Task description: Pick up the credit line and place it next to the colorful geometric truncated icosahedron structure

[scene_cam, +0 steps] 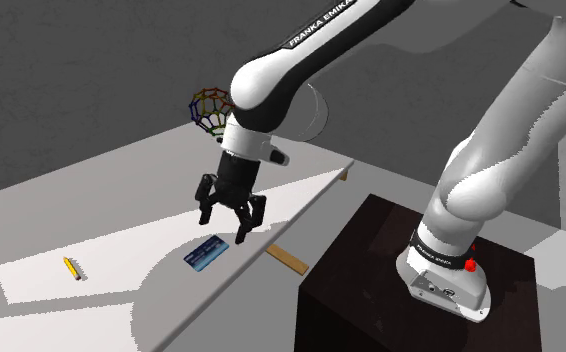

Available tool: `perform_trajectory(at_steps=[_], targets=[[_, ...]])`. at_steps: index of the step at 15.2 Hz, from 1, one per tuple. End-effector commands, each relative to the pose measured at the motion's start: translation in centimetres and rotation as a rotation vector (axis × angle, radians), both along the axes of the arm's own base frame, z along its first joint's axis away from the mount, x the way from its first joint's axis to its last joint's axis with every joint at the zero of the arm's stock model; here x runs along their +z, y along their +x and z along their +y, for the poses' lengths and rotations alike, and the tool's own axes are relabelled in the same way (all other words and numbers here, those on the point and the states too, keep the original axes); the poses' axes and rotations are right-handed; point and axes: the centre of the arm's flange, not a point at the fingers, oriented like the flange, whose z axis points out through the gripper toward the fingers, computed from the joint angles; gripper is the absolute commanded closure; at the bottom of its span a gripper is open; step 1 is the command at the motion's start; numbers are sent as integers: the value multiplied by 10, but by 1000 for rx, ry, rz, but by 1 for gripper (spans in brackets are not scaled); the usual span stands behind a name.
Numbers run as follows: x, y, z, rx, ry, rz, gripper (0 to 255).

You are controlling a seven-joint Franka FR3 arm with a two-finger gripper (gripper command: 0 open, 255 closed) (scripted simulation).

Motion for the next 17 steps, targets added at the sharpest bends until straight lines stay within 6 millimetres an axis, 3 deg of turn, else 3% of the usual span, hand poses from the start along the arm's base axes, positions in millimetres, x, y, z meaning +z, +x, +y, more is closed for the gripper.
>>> perform_trajectory(at_steps=[1, 2, 10, 17], targets=[[-11, 17, 17, -76, 28, 21, 0], [-16, 24, 24, -111, 40, 31, 0], [-50, 24, 46, -112, 41, 32, 0], [-50, 24, 46, -112, 41, 32, 0]])
